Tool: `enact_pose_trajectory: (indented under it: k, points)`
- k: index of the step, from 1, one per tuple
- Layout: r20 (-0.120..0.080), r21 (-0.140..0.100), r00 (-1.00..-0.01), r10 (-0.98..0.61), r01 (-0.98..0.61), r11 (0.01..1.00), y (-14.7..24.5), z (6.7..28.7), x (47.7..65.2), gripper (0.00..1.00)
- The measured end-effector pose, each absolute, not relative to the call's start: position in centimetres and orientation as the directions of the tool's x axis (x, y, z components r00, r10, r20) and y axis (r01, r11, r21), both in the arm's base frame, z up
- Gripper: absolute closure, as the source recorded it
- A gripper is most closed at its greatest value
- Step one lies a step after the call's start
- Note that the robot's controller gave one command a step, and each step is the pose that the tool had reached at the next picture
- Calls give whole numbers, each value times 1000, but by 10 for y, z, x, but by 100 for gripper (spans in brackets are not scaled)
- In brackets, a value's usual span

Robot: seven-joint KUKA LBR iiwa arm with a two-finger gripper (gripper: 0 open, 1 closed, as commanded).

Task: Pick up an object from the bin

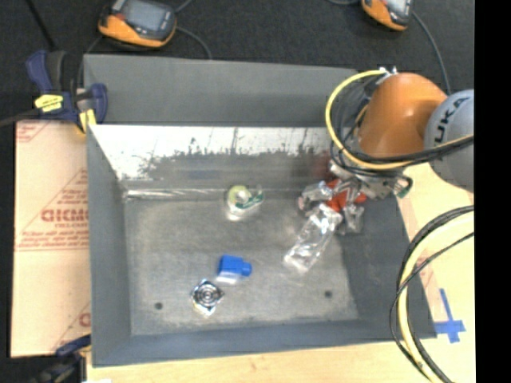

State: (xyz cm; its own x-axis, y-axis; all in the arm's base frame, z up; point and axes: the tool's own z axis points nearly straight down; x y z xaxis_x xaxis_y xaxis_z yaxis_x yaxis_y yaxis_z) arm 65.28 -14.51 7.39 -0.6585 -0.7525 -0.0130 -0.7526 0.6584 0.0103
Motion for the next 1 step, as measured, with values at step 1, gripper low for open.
enact_pose_trajectory:
  k: [1]
  points:
    - [-6, -11, -653, -757, -757, 653, -145, 205, 629, 100]
